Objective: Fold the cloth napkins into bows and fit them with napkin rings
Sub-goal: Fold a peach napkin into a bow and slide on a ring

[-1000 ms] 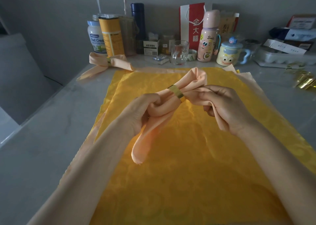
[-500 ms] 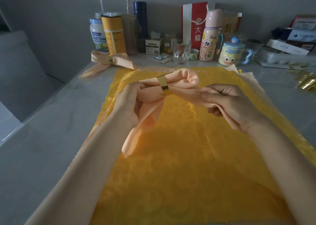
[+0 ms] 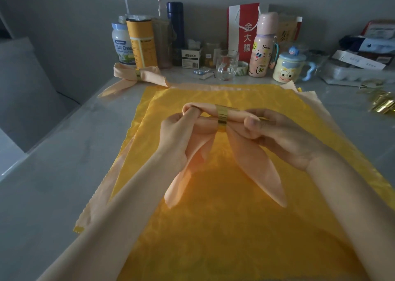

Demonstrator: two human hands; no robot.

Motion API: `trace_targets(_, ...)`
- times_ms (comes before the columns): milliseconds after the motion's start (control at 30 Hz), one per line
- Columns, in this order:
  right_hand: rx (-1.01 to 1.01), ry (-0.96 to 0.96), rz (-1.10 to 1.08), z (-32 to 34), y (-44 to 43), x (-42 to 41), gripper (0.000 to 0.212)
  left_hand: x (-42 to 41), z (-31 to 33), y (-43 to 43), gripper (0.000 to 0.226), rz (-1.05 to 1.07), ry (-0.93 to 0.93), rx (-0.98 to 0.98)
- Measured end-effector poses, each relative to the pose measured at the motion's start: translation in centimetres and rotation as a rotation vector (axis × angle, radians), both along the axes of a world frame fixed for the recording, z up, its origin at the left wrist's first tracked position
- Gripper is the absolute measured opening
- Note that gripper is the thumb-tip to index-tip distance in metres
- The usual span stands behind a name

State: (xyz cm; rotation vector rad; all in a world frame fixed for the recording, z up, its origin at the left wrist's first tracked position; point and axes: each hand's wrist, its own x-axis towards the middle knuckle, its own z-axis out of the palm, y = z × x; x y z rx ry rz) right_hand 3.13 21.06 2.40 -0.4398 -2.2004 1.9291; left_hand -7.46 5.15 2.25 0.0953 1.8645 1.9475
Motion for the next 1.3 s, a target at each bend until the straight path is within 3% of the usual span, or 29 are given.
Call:
trace_targets(67, -0.11, 0.109, -0.139, 0.1, -0.8, -0.4, 0.025, 0.5, 0.0, 0.1, 0.026, -0.023, 0.032, -0.017)
trace_targets(133, -0.054, 0.141, -0.249, -0.3, -1.5, -0.8, 0.009, 0.9, 0.0, 0.1, 0.025, -0.049, -0.01, -0.018)
trace_targets(267, 0.101, 0.127, -0.32, -1.4, -2.7, -1.0, 0.028, 1.1, -0.1, 0.2, 0.026, 0.01, -0.034, -0.029)
trace_targets(467, -0.247, -0.012, -0.23, -0.8, -3.4, -0.8, 0.029, 0.9, -0.8, 0.5, 0.034, 0.101, 0.132, -0.085)
trace_targets(567, -0.207, 0.032, -0.295, -0.7, -3.7, -0.8, 0.027, 0.9, -0.8, 0.5, 0.031, 0.028, -0.032, -0.031)
trace_targets(667, -0.04, 0.121, -0.483, -0.5, -3.0, -0.9, 0.02, 1.3, -0.2, 0.6, 0.032, -0.157, -0.255, 0.115)
trace_targets(767, 0.03, 0.159, -0.581, -0.5, -2.4, -1.0, 0.027, 2.9, -0.3, 0.6, 0.039, -0.31, -0.341, 0.278)
trace_targets(867, -0.102, 0.162, -0.519, -0.6, -2.9, -0.7, 0.034, 3.4, 0.1, 1.0, 0.043, -0.383, -0.264, 0.287)
trace_targets(1000, -0.269, 0.162, -0.354, -0.8, -3.9, -0.6, 0.032, 3.1, 0.6, 2.0, 0.048, -0.234, -0.066, 0.172)
trace_targets(1100, -0.223, 0.149, -0.285, -0.9, -4.0, -0.7, 0.035, 3.8, -0.2, 1.0, 0.068, -0.405, -0.191, 0.195)
trace_targets(1300, -0.079, 0.176, -0.209, -0.5, -3.5, -0.2, 0.033, 3.5, -0.9, 1.1, 0.054, -0.317, -0.091, 0.228)
